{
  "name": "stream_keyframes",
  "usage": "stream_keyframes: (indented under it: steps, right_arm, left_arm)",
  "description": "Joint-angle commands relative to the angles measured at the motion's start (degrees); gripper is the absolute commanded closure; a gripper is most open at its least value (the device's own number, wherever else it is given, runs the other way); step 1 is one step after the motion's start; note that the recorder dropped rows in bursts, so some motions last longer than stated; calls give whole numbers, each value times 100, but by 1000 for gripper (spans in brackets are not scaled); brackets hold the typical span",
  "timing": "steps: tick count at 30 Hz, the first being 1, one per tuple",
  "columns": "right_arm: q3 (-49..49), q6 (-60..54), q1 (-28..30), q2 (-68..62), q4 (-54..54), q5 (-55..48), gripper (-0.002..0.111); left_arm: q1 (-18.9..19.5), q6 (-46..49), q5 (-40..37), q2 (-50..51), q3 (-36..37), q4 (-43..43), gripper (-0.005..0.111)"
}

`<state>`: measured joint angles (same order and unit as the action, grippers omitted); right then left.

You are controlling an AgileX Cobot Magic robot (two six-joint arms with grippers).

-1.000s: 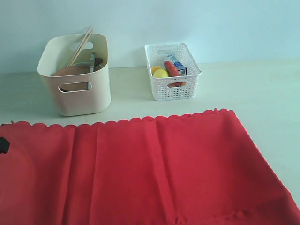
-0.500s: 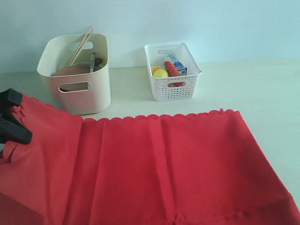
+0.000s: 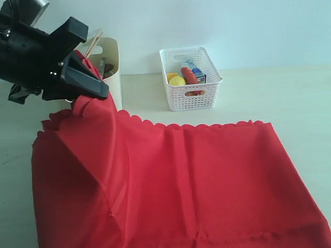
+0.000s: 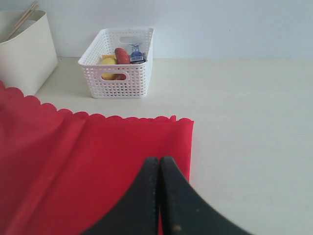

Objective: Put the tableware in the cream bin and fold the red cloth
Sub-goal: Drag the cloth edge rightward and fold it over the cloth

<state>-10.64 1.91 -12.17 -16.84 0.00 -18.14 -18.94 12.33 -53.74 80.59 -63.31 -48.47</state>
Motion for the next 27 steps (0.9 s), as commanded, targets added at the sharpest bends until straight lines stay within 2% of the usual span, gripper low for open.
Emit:
stream_keyframes:
  steps: [1, 7, 9, 14, 18, 27]
  right_arm:
    - [3, -10, 17, 34, 0, 25, 108]
    - [3, -10, 17, 34, 0, 25, 108]
    - [3, -10, 17, 34, 0, 25, 108]
    - [3, -10, 17, 34, 0, 25, 108]
    - [3, -10, 17, 34, 0, 25, 108]
    - [3, -10, 17, 34, 0, 25, 108]
  left_arm:
    - [-480, -224, 299, 130, -214, -215, 107]
    - [-1186, -224, 767, 532, -405, -421, 107]
    - [-1512, -226, 860, 829, -652, -467, 107]
    - [-2042, -250, 1148, 1447, -1157, -577, 107]
    - [-2489, -250, 1261, 2263, -1898, -658, 107]
    - [-3010, -341, 1265, 3440, -3060, -658, 107]
